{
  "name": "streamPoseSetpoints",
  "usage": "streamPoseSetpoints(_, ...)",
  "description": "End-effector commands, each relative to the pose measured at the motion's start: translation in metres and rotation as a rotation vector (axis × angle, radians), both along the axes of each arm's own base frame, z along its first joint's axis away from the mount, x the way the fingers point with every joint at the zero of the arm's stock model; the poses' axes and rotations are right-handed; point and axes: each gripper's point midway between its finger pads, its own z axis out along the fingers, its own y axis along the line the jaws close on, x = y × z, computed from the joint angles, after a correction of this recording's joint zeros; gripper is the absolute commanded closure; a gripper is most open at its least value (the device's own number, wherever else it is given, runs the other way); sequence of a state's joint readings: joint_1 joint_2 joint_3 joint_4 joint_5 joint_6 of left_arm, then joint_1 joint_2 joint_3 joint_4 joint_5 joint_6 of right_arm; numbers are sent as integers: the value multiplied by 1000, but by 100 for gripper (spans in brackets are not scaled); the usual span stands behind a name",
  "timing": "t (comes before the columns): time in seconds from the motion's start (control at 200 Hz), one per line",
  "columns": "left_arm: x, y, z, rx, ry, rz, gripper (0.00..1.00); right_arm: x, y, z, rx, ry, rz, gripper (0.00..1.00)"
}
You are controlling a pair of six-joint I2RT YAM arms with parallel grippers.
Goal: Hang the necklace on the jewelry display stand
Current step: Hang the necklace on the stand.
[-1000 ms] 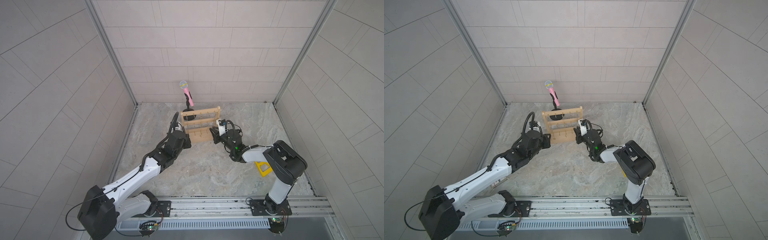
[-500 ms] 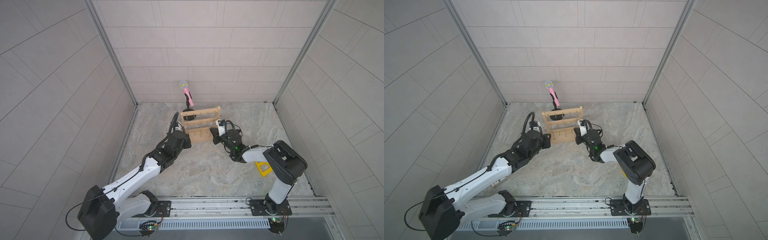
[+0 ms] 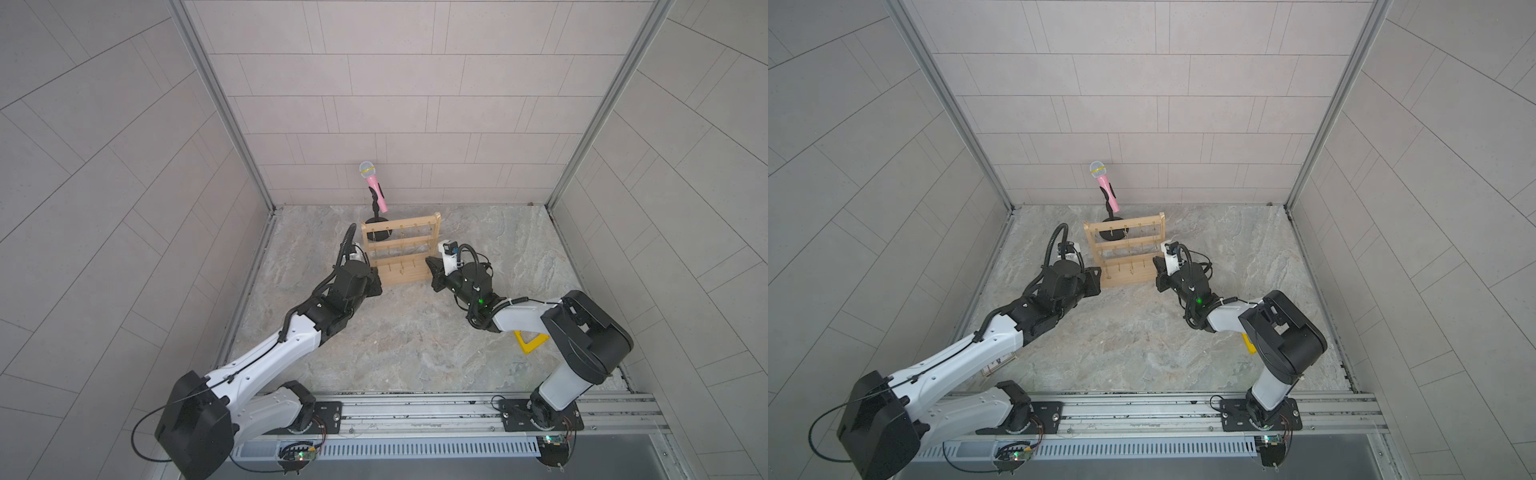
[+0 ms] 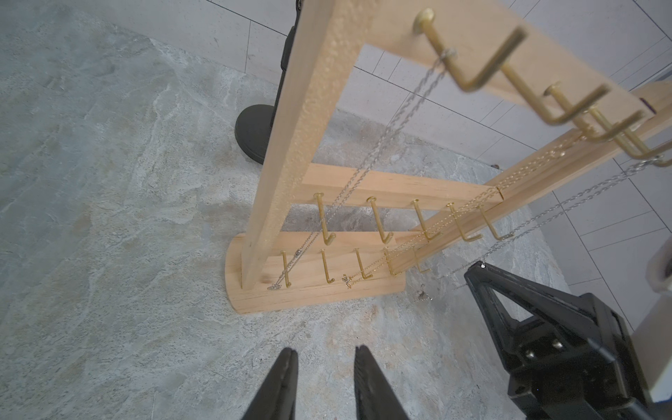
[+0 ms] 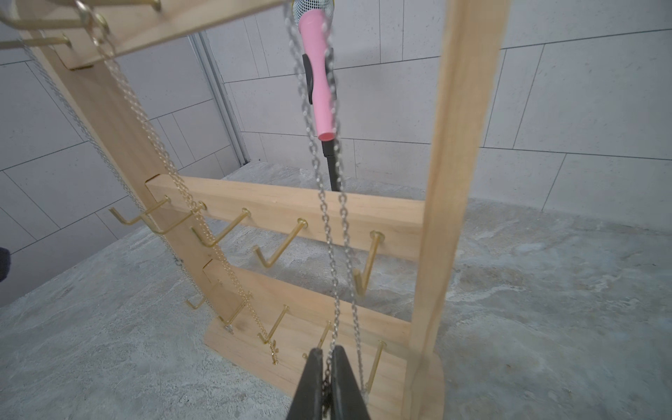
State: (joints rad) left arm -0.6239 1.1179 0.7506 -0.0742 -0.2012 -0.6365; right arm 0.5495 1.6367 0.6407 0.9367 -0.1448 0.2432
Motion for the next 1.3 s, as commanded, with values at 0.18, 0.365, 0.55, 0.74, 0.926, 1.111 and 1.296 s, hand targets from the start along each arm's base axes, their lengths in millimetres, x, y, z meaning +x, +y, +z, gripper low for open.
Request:
streamPoseSetpoints(0.18,1,2,2,-22,-13,13,69,-9,-7,5,-17,-19,-12,90)
streamPoseSetpoints(0.365,1,2,2,-23,-13,13,69,-14,-9,6,-20,-15,-10,90)
streamPoseSetpoints(0.55,2,1,1,-24,-10,12,69,-16,-12,7,-19,-20,-16,90)
streamPoseSetpoints(0.74,1,1,2,-27,-11,11,69,-15,-15,6,-30,-22,-34,90)
streamPoseSetpoints(0.926,1,1,1,-25,-9,12,69,-13,-17,8,-38,-31,-48,90)
streamPoseSetpoints(1.111,2,1,1,-25,-9,12,69,-11,-19,8,-53,-40,-59,90)
streamPoseSetpoints(1.296,2,0,2,-25,-9,11,69,-11,-21,9,-57,-43,-70,90)
